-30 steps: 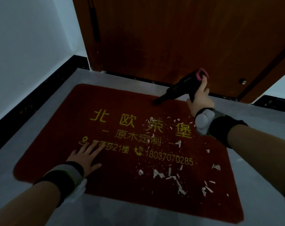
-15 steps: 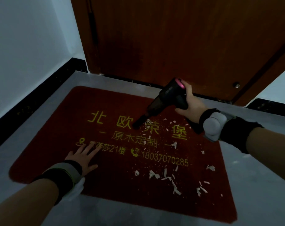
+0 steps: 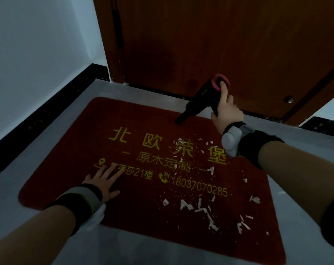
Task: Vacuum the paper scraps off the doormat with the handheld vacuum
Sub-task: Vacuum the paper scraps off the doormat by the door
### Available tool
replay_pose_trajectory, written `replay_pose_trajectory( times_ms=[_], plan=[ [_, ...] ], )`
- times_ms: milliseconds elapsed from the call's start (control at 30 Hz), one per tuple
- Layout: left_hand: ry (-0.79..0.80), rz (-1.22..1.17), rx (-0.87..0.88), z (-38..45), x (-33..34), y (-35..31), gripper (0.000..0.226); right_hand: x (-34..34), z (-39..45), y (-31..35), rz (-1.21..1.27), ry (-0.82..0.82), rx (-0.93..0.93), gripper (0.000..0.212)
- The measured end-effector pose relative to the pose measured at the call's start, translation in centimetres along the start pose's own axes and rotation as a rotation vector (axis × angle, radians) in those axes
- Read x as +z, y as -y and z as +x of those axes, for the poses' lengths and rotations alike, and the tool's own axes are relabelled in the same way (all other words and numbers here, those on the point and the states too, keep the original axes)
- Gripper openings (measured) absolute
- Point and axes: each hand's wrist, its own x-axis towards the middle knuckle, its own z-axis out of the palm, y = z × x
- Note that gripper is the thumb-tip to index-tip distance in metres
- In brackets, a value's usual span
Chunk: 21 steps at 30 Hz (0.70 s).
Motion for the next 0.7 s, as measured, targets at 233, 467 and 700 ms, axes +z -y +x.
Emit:
replay_pose_trajectory(
  times_ms=[233,467,700],
  plan=[
    [0.021,-0.008,-0.008,0.1,-0.2,-0.1,0.076,0.7,0.4,0.6,-0.229,-0.038,-0.236,0.100],
    [0.026,0.000,-0.028,0.3,-0.3,-0.5,0.077,-0.4,0.0,-2.6,-0.084,-0.024,-0.028,0.095],
    [0.032,0.030,-0.045,0.1,-0.1,-0.5,0.078,-1.3,-1.8,-10.1,-0.067,-0.057,0.244,0.096]
  ],
)
